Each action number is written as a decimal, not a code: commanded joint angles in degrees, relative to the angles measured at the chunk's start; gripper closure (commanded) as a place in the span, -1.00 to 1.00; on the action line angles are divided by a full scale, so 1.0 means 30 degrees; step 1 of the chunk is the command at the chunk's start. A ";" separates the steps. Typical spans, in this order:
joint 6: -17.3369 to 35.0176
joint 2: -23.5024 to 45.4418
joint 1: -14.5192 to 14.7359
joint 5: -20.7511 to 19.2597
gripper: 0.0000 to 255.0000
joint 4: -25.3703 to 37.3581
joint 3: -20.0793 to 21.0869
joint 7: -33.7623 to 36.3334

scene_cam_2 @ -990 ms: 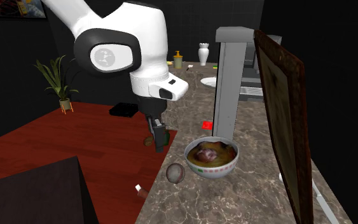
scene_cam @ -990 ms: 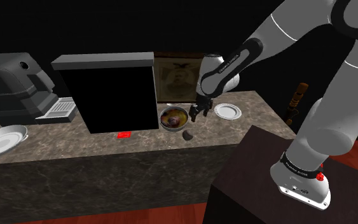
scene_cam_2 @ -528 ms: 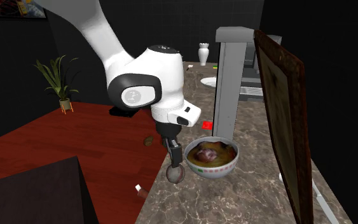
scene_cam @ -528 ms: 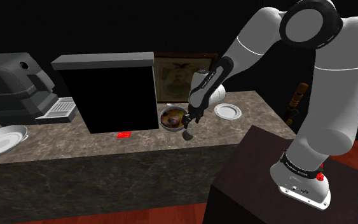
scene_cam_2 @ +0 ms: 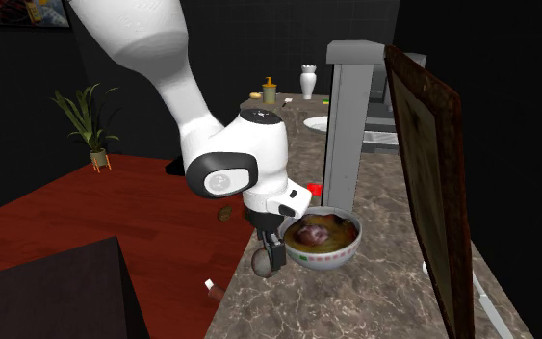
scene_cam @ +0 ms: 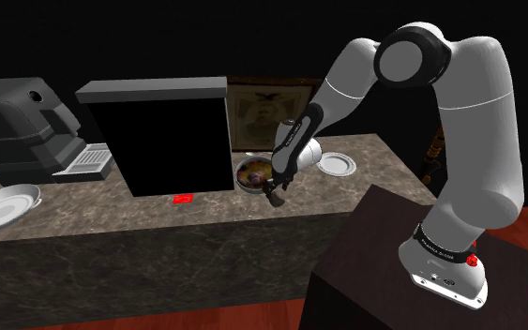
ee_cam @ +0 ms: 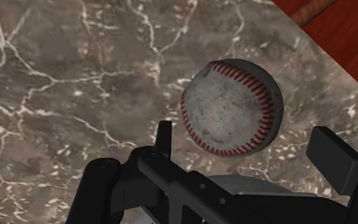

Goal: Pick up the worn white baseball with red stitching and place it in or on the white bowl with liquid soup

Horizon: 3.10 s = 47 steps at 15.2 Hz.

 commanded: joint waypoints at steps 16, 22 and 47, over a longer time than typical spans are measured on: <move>0.0613 0.1066 -0.0059 0.0089 1.00 0.0476 0.0153 -0.0096; 0.0439 0.0795 -0.0017 0.0063 1.00 0.0378 0.0104 -0.0048; -0.4728 -0.5501 0.0850 -0.1314 1.00 -0.0748 -0.1096 0.1558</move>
